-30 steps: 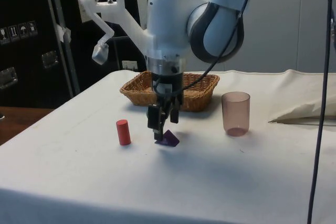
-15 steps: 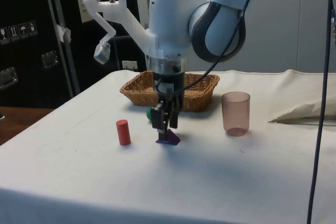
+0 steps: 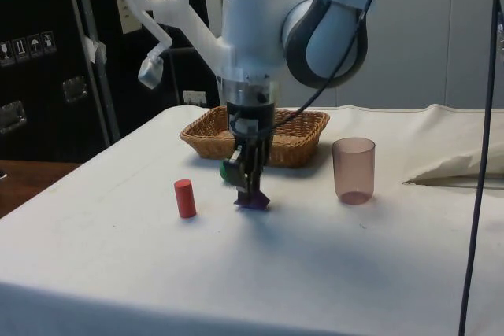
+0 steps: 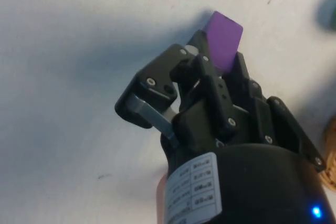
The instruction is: Pick up the triangular block and place it into the basket.
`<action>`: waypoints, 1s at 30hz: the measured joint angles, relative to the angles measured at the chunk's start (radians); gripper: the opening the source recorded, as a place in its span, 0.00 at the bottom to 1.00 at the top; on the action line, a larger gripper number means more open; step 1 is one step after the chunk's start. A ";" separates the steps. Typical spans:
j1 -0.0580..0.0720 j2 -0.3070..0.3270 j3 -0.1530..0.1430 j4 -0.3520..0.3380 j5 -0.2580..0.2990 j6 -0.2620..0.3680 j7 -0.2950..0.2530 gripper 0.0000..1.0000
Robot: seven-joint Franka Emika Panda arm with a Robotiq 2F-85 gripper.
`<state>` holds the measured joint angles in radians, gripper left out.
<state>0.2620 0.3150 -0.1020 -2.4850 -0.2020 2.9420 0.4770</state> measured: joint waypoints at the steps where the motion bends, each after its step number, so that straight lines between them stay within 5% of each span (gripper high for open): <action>1: 0.000 -0.010 0.000 -0.002 0.000 -0.006 0.000 0.33; 30: 0.000 -0.275 -0.019 0.001 0.000 -0.253 -0.037 0.33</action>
<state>0.2620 0.0400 -0.1210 -2.4840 -0.2020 2.6890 0.4400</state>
